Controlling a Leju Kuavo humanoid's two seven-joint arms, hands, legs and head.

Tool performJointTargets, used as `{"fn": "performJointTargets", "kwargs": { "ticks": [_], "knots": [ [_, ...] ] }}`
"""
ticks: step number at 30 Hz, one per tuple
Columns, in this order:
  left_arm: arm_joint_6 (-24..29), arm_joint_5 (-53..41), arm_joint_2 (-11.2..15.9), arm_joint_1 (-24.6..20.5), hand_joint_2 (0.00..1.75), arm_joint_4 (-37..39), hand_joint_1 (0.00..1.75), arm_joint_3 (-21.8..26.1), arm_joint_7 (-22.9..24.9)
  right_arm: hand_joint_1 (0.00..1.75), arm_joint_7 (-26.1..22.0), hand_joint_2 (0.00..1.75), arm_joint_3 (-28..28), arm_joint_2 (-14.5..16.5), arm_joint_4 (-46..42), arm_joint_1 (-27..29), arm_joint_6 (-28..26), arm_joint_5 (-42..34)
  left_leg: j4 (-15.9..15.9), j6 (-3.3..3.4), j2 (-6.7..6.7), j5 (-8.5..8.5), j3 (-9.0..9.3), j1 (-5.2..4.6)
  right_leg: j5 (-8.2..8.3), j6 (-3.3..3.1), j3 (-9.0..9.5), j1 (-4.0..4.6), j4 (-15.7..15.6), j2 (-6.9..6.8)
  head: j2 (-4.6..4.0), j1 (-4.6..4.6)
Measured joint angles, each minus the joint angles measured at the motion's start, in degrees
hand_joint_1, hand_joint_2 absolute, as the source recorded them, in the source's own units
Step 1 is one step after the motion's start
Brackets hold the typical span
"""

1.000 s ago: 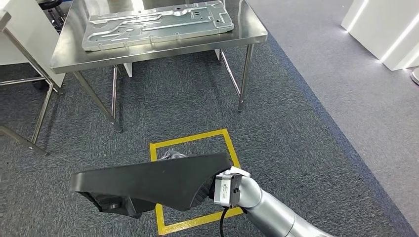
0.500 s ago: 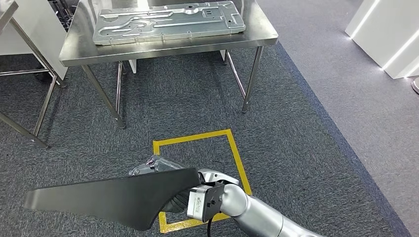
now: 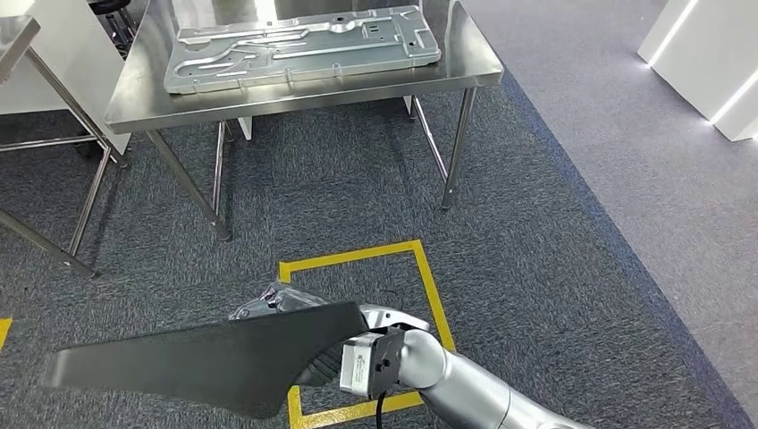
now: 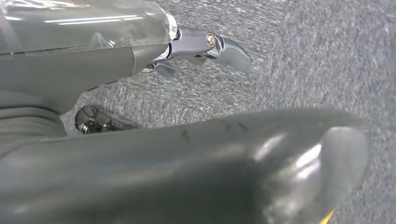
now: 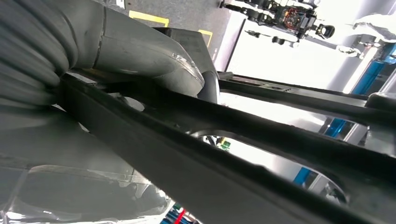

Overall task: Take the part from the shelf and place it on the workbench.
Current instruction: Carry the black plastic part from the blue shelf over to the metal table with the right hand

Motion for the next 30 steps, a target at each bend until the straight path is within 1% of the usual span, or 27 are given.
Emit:
{"fn": "performJointTargets", "kwargs": {
  "ticks": [1, 2, 3, 4, 5, 6, 7, 9, 10, 11, 12, 14, 15, 16, 17, 18, 19, 20, 21, 22, 23, 25, 26, 27, 28, 29, 30],
  "knots": [
    [0.2, 0.2, -0.01, 0.1, 0.0, 0.0, 0.0, 0.02, 0.01, 1.75, 0.06, 1.75, 0.08, 0.27, 0.19, -0.01, 0.08, 0.01, -0.46, -0.03, 0.04, 1.44, -0.42, 0.0, -0.44, 0.06, 0.55, 0.01, 0.02, 0.02, 0.0, 0.0],
    [0.34, 0.32, 0.0, 0.15, 0.0, 0.0, 0.0, 0.02, 0.01, 1.75, 0.08, 1.75, 0.15, 0.54, 0.32, -0.04, 0.15, 0.01, -3.08, 0.02, 0.09, 3.85, 0.26, 0.0, -0.95, 0.17, 1.22, 0.01, 0.04, 0.02, 0.0, 0.0],
    [0.43, 0.41, 0.01, 0.17, 0.0, 0.0, 0.0, 0.04, 0.01, 1.75, 0.08, 1.75, 0.21, 0.83, 0.42, -0.11, 0.24, 0.02, -7.17, 0.16, 0.2, 6.53, 1.75, -0.01, -1.57, 0.34, 1.98, 0.01, 0.04, -0.02, 0.0, 0.01],
    [0.49, 0.53, 0.02, 0.16, 0.0, 0.0, 0.0, 0.08, 0.0, 1.75, 0.07, 1.75, 0.25, 1.07, 0.5, -0.25, 0.32, 0.01, -10.86, 0.36, 0.31, 8.34, 3.38, -0.19, -2.15, 0.61, 2.59, 0.1, 0.07, -0.04, 0.0, 0.01],
    [0.58, 0.69, 0.02, 0.12, 0.0, 0.0, 0.0, 0.16, -0.01, 1.75, 0.07, 1.75, 0.29, 1.31, 0.57, -0.46, 0.41, 0.01, -13.59, 0.74, 0.42, 9.11, 4.65, -0.36, -2.62, 0.93, 2.98, 0.18, 0.07, -0.05, 0.0, 0.01],
    [0.74, 0.89, 0.01, 0.09, 0.0, 0.0, 0.0, 0.26, -0.05, 1.75, 0.07, 1.75, 0.34, 1.55, 0.66, -0.69, 0.49, 0.01, -15.1, 1.14, 0.49, 9.05, 5.37, -0.53, -2.98, 1.26, 3.23, 0.27, 0.0, -0.07, 0.0, 0.02],
    [0.96, 1.12, 0.0, 0.07, 0.0, 0.0, 0.0, 0.37, -0.09, 1.75, 0.09, 1.75, 0.41, 1.79, 0.77, -0.94, 0.55, 0.01, -15.4, 1.6, 0.48, 8.44, 5.61, -0.67, -3.09, 1.59, 3.34, 0.37, -0.02, -0.06, 0.0, 0.01],
    [1.53, 1.65, -0.02, 0.11, 0.0, 0.0, 0.0, 0.7, -0.18, 1.75, 0.18, 1.75, 0.67, 2.43, 1.0, -1.49, 0.67, -0.02, -15.87, 2.43, 0.34, 7.82, 6.13, -0.49, -3.18, 2.1, 3.42, 0.36, 0.57, -0.07, 0.0, 0.01],
    [1.84, 1.9, -0.03, 0.13, 0.0, 0.0, 0.0, 0.95, -0.21, 1.75, 0.22, 1.75, 0.83, 2.83, 1.1, -1.81, 0.73, -0.08, -16.05, 2.84, 0.28, 7.53, 6.6, -0.37, -3.33, 2.35, 2.81, 0.34, 2.03, -0.04, 0.0, 0.01],
    [2.12, 2.11, -0.03, 0.11, 0.0, 0.0, 0.0, 1.19, -0.25, 1.75, 0.26, 1.75, 0.99, 3.23, 1.19, -2.12, 0.77, -0.17, -16.21, 3.2, 0.22, 7.23, 7.15, -0.29, -3.84, 2.56, 1.4, 0.3, 4.55, -0.02, 0.0, 0.01],
    [2.33, 2.28, -0.04, 0.08, 0.0, 0.0, 0.0, 1.38, -0.29, 1.75, 0.28, 1.75, 1.13, 3.59, 1.28, -2.35, 0.8, -0.25, -16.34, 3.48, 0.2, 6.87, 7.63, -0.27, -4.74, 2.77, -0.85, 0.22, 8.12, 0.02, 0.0, 0.02],
    [2.75, 2.57, -0.04, 0.06, 0.0, 0.0, 0.0, 1.63, -0.33, 1.75, 0.37, 1.75, 1.35, 4.03, 1.59, -2.56, 0.87, -0.41, -16.36, 3.74, 0.05, 5.94, 8.6, -0.31, -7.22, 3.07, -6.44, 0.12, 15.6, 0.04, 0.0, 0.01],
    [3.01, 2.77, -0.05, 0.12, 0.0, 0.0, 0.0, 1.79, -0.34, 1.75, 0.45, 1.75, 1.5, 4.17, 1.81, -2.59, 0.97, -0.53, -16.36, 3.72, -0.08, 5.37, 9.27, -0.33, -7.84, 3.11, -8.66, 0.08, 17.66, 0.04, 0.0, 0.02],
    [3.3, 3.0, -0.07, 0.18, 0.0, 0.0, 0.0, 1.99, -0.37, 1.75, 0.55, 1.75, 1.66, 4.33, 2.05, -2.64, 1.11, -0.7, -16.36, 3.66, -0.24, 4.72, 10.1, -0.36, -7.41, 3.01, -9.98, 0.09, 17.76, 0.05, 0.0, 0.02],
    [3.59, 3.18, -0.09, 0.22, 0.0, 0.0, 0.0, 2.24, -0.41, 1.75, 0.63, 1.75, 1.85, 4.52, 2.28, -2.76, 1.27, -0.9, -16.37, 3.59, -0.39, 4.06, 11.04, -0.4, -5.77, 2.74, -10.26, 0.18, 15.8, 0.05, 0.0, 0.02],
    [3.89, 3.36, -0.11, 0.23, 0.0, 0.0, 0.0, 2.49, -0.46, 1.75, 0.69, 1.75, 2.02, 4.74, 2.48, -2.92, 1.44, -1.1, -16.4, 3.51, -0.5, 3.34, 12.02, -0.46, -2.95, 2.26, -9.85, 0.34, 12.34, 0.06, 0.0, 0.02],
    [4.13, 3.52, -0.21, 0.25, 0.0, 0.02, 0.0, 2.7, -0.51, 1.75, 0.72, 1.75, 2.18, 4.94, 2.65, -3.08, 1.55, -1.25, -16.39, 3.4, -0.6, 2.65, 12.94, -0.53, 0.5, 1.66, -9.24, 0.62, 8.51, 0.11, 0.0, 0.02],
    [4.34, 3.66, -0.33, 0.24, 0.0, 0.03, 0.0, 2.86, -0.56, 1.75, 0.73, 1.75, 2.34, 5.09, 2.82, -3.25, 1.61, -1.42, -16.5, 3.2, -0.74, 2.06, 13.59, -0.6, 2.88, 1.18, -8.63, 0.88, 5.43, 0.18, 0.0, 0.03],
    [4.5, 3.78, -0.42, 0.23, 0.0, 0.05, 0.0, 2.98, -0.58, 1.75, 0.78, 1.75, 2.48, 5.25, 2.98, -3.4, 1.63, -1.53, -16.73, 2.91, -0.8, 1.52, 14.02, -0.61, 4.6, 0.86, -8.21, 1.09, 3.48, 0.2, 0.0, 0.08],
    [4.6, 3.9, -0.5, 0.23, 0.0, 0.07, 0.0, 3.08, -0.62, 1.75, 0.83, 1.75, 2.58, 5.42, 3.12, -3.51, 1.63, -1.62, -16.78, 2.54, -0.85, 1.32, 14.4, -0.64, 5.13, 0.65, -7.94, 1.21, 2.55, 0.28, 0.0, 0.11],
    [4.64, 3.97, -0.51, 0.18, 0.0, 0.07, 0.0, 3.17, -0.67, 1.75, 0.86, 1.75, 2.67, 5.67, 3.21, -3.66, 1.64, -1.69, -16.77, 2.15, -0.85, 1.42, 14.65, -0.66, 4.64, 0.51, -7.48, 1.2, 2.16, 0.31, 0.0, 0.16],
    [4.72, 4.05, -0.49, 0.12, 0.0, 0.08, 0.0, 3.26, -0.8, 1.75, 0.88, 1.75, 2.79, 6.32, 3.28, -3.89, 1.67, -1.79, -14.9, 1.61, -0.62, 1.94, 14.46, -0.57, 4.29, 0.12, -5.93, 0.86, 1.09, 0.36, 0.0, 0.19],
    [4.77, 4.06, -0.5, 0.05, 0.0, 0.08, 0.0, 3.28, -0.85, 1.75, 0.83, 1.75, 2.85, 6.6, 3.29, -4.06, 1.68, -1.86, -12.75, 1.41, -0.52, 1.9, 13.45, -0.5, 3.96, -0.06, -5.01, 0.69, 0.61, 0.33, 0.0, 0.19],
    [4.85, 4.08, -0.49, -0.01, 0.0, 0.07, 0.0, 3.33, -0.9, 1.75, 0.79, 1.75, 2.93, 6.8, 3.31, -4.21, 1.68, -1.91, -9.69, 1.23, -0.42, 1.23, 11.66, -0.41, 3.56, -0.14, -4.11, 0.52, 0.28, 0.31, 0.0, 0.18],
    [4.96, 4.12, -0.46, -0.04, 0.0, 0.07, 0.0, 3.42, -0.93, 1.75, 0.75, 1.75, 3.0, 6.89, 3.34, -4.3, 1.69, -1.96, -6.4, 1.0, -0.34, 0.07, 9.49, -0.38, 3.04, -0.21, -3.4, 0.48, 0.14, 0.3, 0.0, 0.17],
    [5.1, 4.16, -0.43, -0.02, 0.0, 0.07, 0.0, 3.57, -0.96, 1.75, 0.73, 1.75, 3.07, 6.96, 3.38, -4.33, 1.69, -1.98, -3.42, 0.71, -0.3, -1.58, 7.13, -0.3, 2.42, -0.2, -2.68, 0.44, 0.1, 0.31, 0.0, 0.17],
    [5.25, 4.2, -0.39, 0.07, 0.0, 0.07, 0.0, 3.76, -0.99, 1.75, 0.73, 1.75, 3.11, 6.99, 3.42, -4.28, 1.67, -2.01, -1.61, 0.43, -0.23, -3.04, 5.15, -0.19, 1.74, -0.12, -1.9, 0.36, 0.1, 0.36, 0.0, 0.17]
  ]
}}
